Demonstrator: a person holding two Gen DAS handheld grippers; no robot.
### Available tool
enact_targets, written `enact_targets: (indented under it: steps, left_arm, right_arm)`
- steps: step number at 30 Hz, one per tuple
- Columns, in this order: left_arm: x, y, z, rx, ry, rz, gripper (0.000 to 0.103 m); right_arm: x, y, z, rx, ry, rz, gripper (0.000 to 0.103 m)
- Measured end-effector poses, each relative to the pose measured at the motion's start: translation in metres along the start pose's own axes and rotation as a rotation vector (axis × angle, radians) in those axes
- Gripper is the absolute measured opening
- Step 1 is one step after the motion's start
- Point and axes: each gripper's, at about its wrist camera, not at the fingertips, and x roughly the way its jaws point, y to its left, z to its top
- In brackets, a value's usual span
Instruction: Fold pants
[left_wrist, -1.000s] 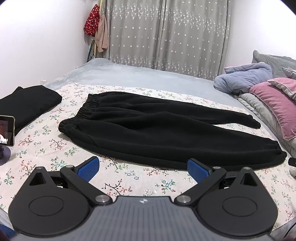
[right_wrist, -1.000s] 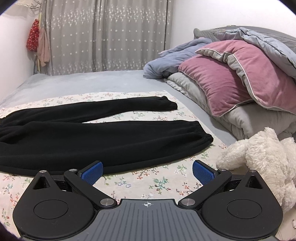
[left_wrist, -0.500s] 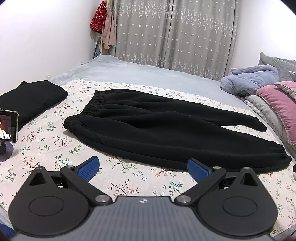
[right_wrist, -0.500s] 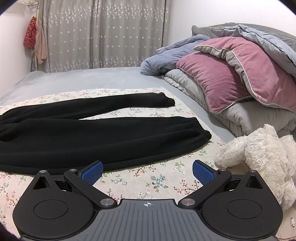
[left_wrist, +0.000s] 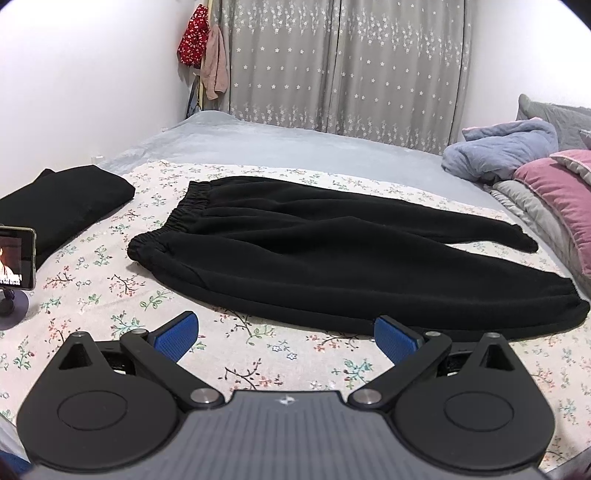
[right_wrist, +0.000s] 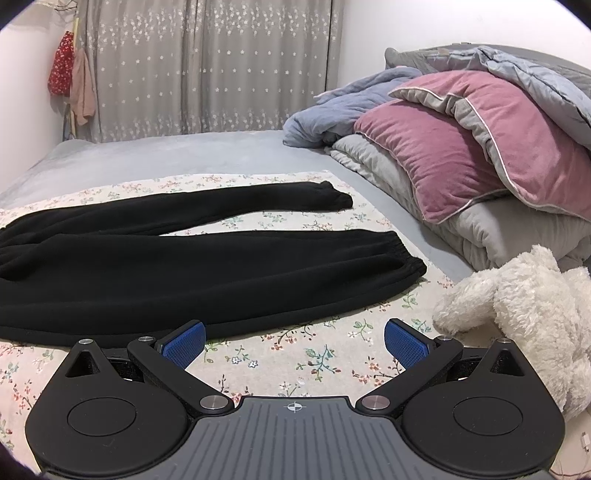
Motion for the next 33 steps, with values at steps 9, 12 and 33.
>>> enact_targets:
  steps: [9, 12, 33]
  left_arm:
    - [0.025, 0.005, 0.010, 0.013, 0.033, 0.032, 0.099]
    - [0.033, 0.013, 0.021, -0.005, 0.032, 0.034, 0.099]
    - [0.139, 0.140, 0.066, -0.372, 0.192, 0.291, 0.099]
  right_arm:
    - [0.016, -0.003, 0.008, 0.012, 0.039, 0.005, 0.103]
    - [0.018, -0.007, 0.013, 0.021, 0.035, 0.028, 0.103]
    - [0.160, -0.164, 0.048, 0.777, 0.203, -0.021, 0.092]
